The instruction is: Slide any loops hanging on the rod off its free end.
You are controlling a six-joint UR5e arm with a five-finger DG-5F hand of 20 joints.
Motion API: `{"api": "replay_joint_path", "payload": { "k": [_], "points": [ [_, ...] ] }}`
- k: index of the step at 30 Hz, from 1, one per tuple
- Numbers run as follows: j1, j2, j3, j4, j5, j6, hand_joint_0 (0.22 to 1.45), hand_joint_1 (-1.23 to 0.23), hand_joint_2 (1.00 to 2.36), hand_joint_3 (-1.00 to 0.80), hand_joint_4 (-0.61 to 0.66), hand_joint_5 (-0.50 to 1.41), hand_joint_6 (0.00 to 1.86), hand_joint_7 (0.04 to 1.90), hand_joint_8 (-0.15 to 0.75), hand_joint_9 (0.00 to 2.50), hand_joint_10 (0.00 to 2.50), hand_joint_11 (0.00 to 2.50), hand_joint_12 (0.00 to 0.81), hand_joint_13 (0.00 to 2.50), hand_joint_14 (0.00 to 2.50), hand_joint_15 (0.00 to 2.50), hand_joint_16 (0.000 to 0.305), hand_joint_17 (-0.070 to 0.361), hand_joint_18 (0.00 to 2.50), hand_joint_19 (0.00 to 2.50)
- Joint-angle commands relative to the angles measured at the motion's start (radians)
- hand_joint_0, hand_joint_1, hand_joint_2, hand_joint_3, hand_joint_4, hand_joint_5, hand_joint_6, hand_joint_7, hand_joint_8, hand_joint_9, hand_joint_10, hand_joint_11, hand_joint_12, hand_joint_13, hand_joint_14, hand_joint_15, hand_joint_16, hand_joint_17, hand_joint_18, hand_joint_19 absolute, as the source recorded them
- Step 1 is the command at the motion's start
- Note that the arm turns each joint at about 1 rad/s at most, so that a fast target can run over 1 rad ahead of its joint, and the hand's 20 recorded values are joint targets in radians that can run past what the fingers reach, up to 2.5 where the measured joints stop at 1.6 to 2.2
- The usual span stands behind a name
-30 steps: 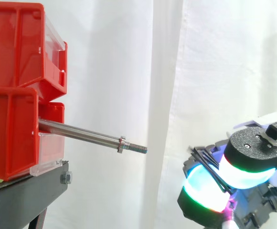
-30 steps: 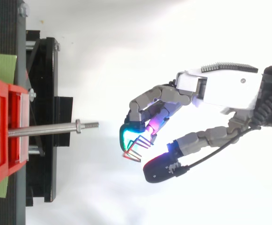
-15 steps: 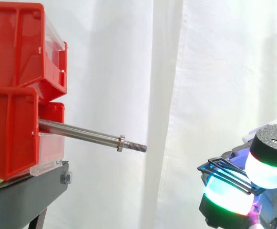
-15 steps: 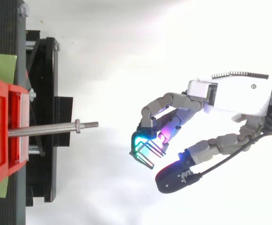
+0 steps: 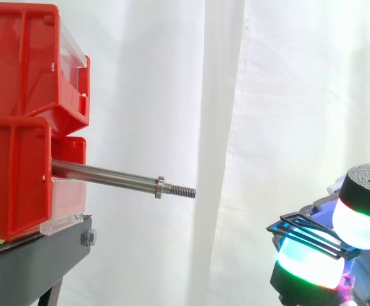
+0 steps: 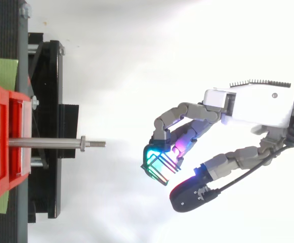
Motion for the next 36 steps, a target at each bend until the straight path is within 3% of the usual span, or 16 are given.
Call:
{"api": "replay_joint_path", "payload": {
  "k": [1,14,18,23,36],
  "points": [
    [0.0,0.0,0.0,-0.009,-0.003,0.013,0.67,-0.83,1.0,-0.5,0.1,-0.19,0.88,1.01,0.312,0.87,0.01,0.32,0.311,0.7,0.0,0.01,0.041,0.093,0.72,0.14],
    [0.0,0.001,0.005,-0.014,-0.003,0.034,0.68,-0.89,1.0,-0.5,0.1,-0.19,0.88,1.01,0.311,0.89,0.01,0.34,0.307,0.72,0.0,0.01,0.041,0.093,0.75,0.14],
    [0.0,0.001,0.028,-0.043,-0.003,0.039,0.67,-0.9,1.0,-0.5,0.13,-0.19,0.88,1.02,0.309,0.89,0.01,0.33,0.307,0.72,0.0,0.01,0.042,0.093,0.75,0.14],
    [0.0,0.001,0.049,-0.089,-0.004,0.037,0.57,-0.85,1.0,-0.5,0.17,-0.18,0.87,1.03,0.316,0.89,0.01,0.34,0.316,0.72,0.0,0.02,0.043,0.098,0.75,0.16],
    [0.0,0.001,0.054,-0.098,-0.004,0.036,0.55,-0.67,1.0,-0.5,0.18,-0.18,0.85,1.0,0.323,0.9,0.01,0.33,0.324,0.72,0.0,0.03,0.044,0.1,0.74,0.17]
  ]
}}
